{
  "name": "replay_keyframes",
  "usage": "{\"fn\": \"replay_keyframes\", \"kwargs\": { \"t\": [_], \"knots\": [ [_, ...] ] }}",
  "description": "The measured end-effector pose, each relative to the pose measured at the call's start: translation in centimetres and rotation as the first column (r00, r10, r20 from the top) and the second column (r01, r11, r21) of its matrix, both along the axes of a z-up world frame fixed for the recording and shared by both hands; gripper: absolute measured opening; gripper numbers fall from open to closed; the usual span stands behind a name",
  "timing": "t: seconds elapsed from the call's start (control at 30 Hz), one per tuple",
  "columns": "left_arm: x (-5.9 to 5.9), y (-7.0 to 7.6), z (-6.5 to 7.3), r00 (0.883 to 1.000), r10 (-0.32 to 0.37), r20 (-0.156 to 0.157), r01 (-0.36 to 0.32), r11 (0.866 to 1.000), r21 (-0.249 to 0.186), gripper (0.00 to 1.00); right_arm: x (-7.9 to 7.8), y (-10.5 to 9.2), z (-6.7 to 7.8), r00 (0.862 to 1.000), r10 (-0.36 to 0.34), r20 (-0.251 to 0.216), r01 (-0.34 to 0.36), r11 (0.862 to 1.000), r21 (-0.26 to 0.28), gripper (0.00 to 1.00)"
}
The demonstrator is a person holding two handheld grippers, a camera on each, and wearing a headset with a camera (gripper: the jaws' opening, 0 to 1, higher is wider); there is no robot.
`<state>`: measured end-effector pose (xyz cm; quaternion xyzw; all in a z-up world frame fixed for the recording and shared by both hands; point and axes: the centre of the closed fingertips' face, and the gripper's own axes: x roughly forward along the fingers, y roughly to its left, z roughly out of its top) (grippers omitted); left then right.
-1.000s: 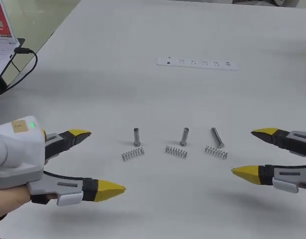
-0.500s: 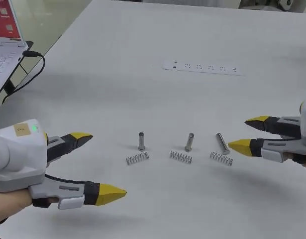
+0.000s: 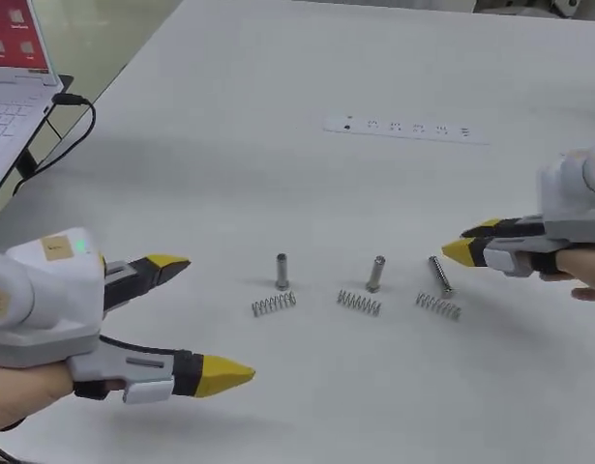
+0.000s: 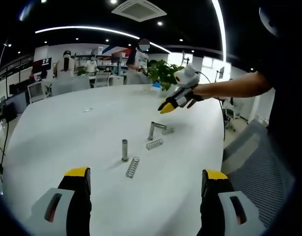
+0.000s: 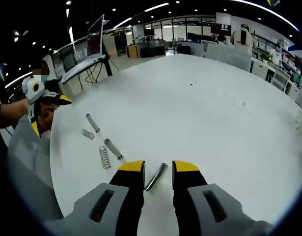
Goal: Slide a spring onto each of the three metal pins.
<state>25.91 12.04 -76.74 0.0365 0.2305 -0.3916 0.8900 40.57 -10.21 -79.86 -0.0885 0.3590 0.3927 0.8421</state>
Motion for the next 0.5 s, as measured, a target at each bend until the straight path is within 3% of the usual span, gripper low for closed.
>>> {"fn": "replay_keyframes", "kwargs": {
  "t": [0.23,0.5],
  "knots": [
    [0.1,0.4,-0.2,1.000,0.007,-0.001,-0.007,1.000,0.000,0.90,0.4,0.0,-2.0,0.993,-0.069,-0.095,0.066,0.997,-0.035,0.17],
    [0.0,0.4,-0.4,1.000,0.010,-0.004,-0.010,1.000,-0.002,0.90,0.2,0.3,-3.7,0.989,-0.091,-0.120,0.077,0.990,-0.116,0.17]
  ]
}}
